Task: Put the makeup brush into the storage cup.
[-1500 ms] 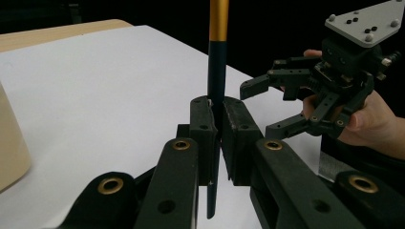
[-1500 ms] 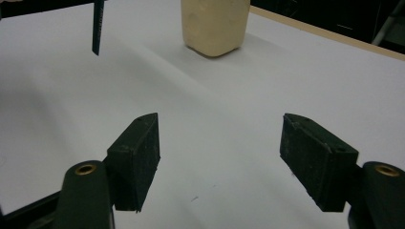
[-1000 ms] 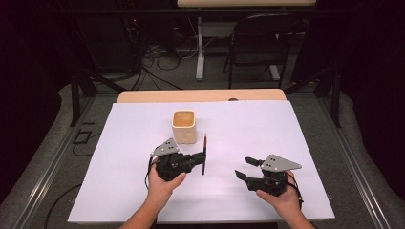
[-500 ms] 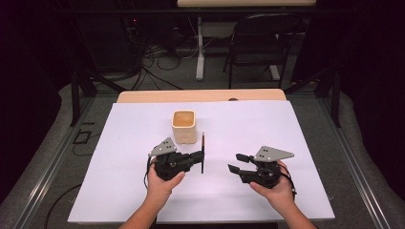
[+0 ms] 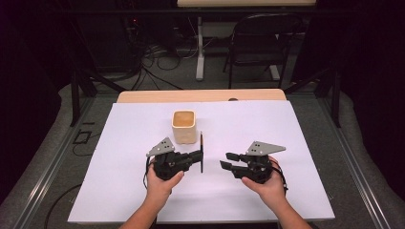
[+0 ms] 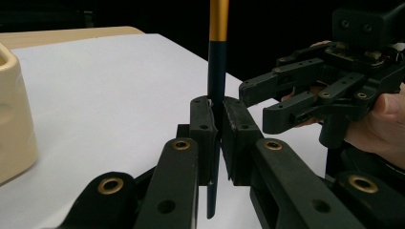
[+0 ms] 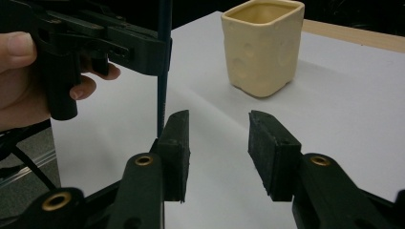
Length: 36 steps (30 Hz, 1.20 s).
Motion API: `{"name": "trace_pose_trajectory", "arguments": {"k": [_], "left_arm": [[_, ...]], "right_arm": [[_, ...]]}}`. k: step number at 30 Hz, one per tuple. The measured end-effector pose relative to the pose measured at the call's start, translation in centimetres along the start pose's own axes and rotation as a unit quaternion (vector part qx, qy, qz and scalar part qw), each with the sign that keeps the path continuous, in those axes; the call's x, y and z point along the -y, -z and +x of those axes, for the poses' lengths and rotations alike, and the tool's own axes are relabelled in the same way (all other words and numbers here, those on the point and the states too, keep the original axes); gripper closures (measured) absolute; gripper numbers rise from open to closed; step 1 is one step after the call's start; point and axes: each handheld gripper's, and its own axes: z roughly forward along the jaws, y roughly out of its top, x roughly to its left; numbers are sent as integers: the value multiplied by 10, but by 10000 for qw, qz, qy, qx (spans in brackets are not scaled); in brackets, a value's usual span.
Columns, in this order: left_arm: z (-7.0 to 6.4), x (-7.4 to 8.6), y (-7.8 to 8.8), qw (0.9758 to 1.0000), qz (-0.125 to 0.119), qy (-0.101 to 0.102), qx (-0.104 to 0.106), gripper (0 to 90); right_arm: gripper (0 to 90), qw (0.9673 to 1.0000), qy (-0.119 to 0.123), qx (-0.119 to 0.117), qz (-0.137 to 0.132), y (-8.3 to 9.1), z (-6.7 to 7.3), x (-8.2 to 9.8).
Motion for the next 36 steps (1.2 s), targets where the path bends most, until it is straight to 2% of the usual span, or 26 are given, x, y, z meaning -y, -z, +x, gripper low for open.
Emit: {"name": "trace_pose_trajectory", "arguments": {"k": [3, 12, 17, 31, 36], "left_arm": [[0, 0, 0, 10000, -25, 36, 11, 838], [3, 2, 0, 9998, -88, 186, 71, 838], [3, 3, -1, 9995, -144, 264, 90, 838], [3, 8, -6, 9984, -213, 493, 201, 837], [2, 10, -9, 9983, -192, 495, 223, 838]], "right_arm": [[611, 9999, -89, -58, 24, -2, 0, -2], [636, 9988, -363, -291, -143, -9, 2, -3], [647, 9984, -433, -355, -72, -12, 4, 0], [666, 9980, -455, -442, -43, -19, 7, 5], [673, 9978, -486, -454, -43, -21, 9, 6]]}}
